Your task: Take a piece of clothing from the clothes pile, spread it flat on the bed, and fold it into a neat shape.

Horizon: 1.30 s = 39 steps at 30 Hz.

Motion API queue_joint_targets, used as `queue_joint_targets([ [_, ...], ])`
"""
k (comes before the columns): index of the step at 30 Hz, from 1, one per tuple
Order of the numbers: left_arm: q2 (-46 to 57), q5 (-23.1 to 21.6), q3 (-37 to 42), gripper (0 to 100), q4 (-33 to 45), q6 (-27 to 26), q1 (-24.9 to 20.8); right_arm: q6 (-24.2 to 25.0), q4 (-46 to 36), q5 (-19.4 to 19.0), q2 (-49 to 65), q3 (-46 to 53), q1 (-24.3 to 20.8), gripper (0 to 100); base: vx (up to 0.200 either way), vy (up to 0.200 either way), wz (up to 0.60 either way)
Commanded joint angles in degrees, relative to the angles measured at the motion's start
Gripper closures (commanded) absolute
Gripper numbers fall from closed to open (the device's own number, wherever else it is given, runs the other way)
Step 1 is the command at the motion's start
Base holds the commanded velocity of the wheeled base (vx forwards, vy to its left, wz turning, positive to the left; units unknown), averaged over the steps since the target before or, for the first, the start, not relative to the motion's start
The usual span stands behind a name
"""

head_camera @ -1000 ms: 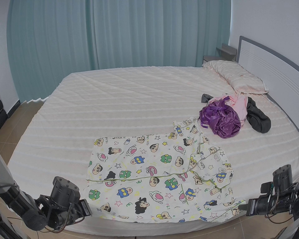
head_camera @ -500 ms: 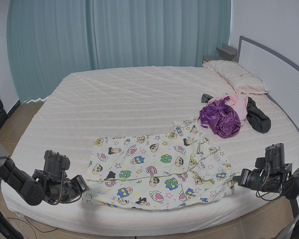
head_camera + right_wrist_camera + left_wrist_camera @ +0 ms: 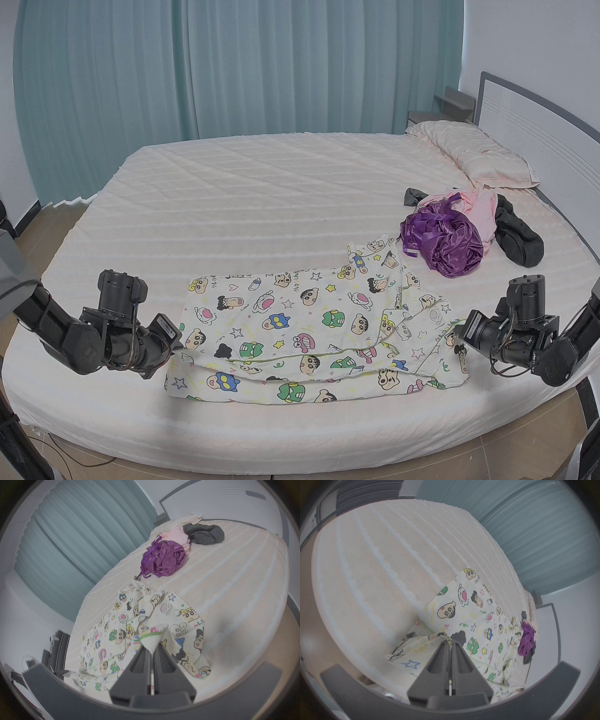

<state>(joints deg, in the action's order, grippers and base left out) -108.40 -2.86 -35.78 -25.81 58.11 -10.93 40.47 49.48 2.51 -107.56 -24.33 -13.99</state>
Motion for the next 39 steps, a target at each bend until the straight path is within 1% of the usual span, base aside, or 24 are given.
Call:
queue_joint_targets([
  [1, -4.9, -0.1, -4.2, 100, 0.0, 2.7, 1.3, 2.0, 0.1, 0.0, -4.0, -3.4, 1.1, 100, 0.0, 0.0, 0.0],
  [4, -6.3, -0.2, -6.1, 100, 0.0, 4.0, 2.3, 2.2, 0.1, 0.1, -5.1, -4.8, 1.5, 100, 0.0, 0.0, 0.0],
  [11, -9.0, -0.1, -8.3, 100, 0.0, 4.8, 4.3, 2.2, 0.1, 0.1, -9.0, -7.7, 2.3, 100, 0.0, 0.0, 0.0],
  [18, -9.9, -0.2, -8.6, 100, 0.0, 4.8, 4.1, 2.2, 0.1, 0.1, -10.8, -10.6, 2.4, 100, 0.0, 0.0, 0.0],
  [25, -11.1, -0.2, -9.7, 100, 0.0, 4.8, 4.1, 2.2, 0.1, 0.1, -12.7, -12.9, 4.0, 100, 0.0, 0.0, 0.0],
  [29, -11.7, -0.3, -9.7, 100, -0.1, 4.6, 4.0, 3.3, 0.0, 0.0, -13.3, -14.1, 4.2, 100, 0.0, 0.0, 0.0],
  [30, -11.8, -0.6, -9.7, 0, -0.1, 4.6, 4.0, 3.6, 0.0, -0.1, -13.6, -14.3, 4.2, 100, 0.0, 0.0, 0.0],
  [32, -12.0, -1.3, -9.7, 0, -0.1, 4.6, 4.0, 4.6, 0.1, -0.2, -13.9, -14.5, 4.2, 100, 0.0, 0.0, 0.0],
  [33, -12.0, -1.4, -9.7, 0, -0.1, 4.7, 4.0, 5.1, 0.1, -0.3, -13.9, -14.6, 4.2, 0, 0.0, 0.0, 0.0],
  [37, -11.8, -1.4, -9.3, 0, -0.2, 4.8, 4.3, 9.0, 0.1, -0.8, -13.4, -14.7, 4.5, 0, 0.0, 0.0, 0.0],
  [38, -11.8, -1.5, -9.3, 0, -0.2, 4.8, 4.3, 9.2, 0.1, -0.7, -13.4, -14.7, 4.6, 0, 0.0, 0.0, 0.0],
  [39, -11.6, -1.5, -8.8, 0, -0.2, 4.8, 4.3, 10.4, 0.0, -0.7, -12.9, -14.6, 5.2, 0, 0.0, 0.0, 0.0],
])
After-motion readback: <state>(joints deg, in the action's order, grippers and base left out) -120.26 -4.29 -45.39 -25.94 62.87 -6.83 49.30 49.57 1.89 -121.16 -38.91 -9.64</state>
